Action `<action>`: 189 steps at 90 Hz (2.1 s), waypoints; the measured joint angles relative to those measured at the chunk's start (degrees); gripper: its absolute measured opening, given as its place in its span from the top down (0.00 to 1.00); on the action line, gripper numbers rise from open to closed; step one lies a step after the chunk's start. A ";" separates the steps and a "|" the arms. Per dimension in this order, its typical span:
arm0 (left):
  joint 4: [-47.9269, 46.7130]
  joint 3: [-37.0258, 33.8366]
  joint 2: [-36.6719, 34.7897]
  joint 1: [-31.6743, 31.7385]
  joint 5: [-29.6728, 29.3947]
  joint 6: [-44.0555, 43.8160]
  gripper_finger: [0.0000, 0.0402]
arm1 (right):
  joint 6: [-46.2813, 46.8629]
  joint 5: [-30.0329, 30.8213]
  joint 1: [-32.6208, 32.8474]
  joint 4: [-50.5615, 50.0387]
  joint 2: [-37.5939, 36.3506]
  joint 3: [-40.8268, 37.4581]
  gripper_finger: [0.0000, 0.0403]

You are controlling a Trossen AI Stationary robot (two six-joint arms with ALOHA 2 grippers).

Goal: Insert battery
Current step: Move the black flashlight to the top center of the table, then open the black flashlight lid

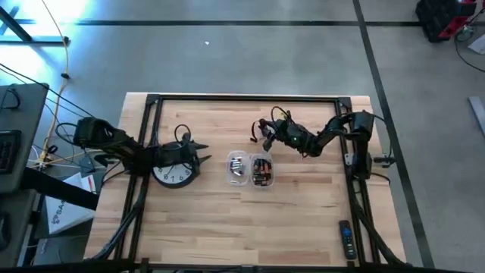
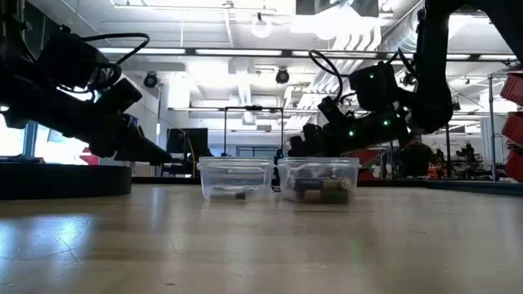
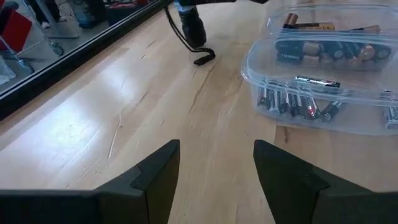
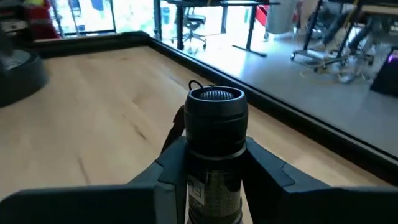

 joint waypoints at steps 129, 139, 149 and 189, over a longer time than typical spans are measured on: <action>-0.03 0.04 0.01 0.00 0.01 0.00 0.53 | -3.14 2.27 1.21 -21.41 -17.30 -0.09 0.41; -0.07 0.04 0.00 0.01 0.02 0.01 0.53 | -3.14 2.27 2.08 -24.46 -21.38 -0.09 0.41; -0.05 0.04 0.01 0.00 0.02 0.00 0.53 | -3.01 2.23 3.07 -27.69 -26.13 -0.07 0.41; -0.05 0.04 0.01 0.01 0.02 0.00 0.53 | 6.35 1.67 4.11 -70.01 -32.30 17.66 0.41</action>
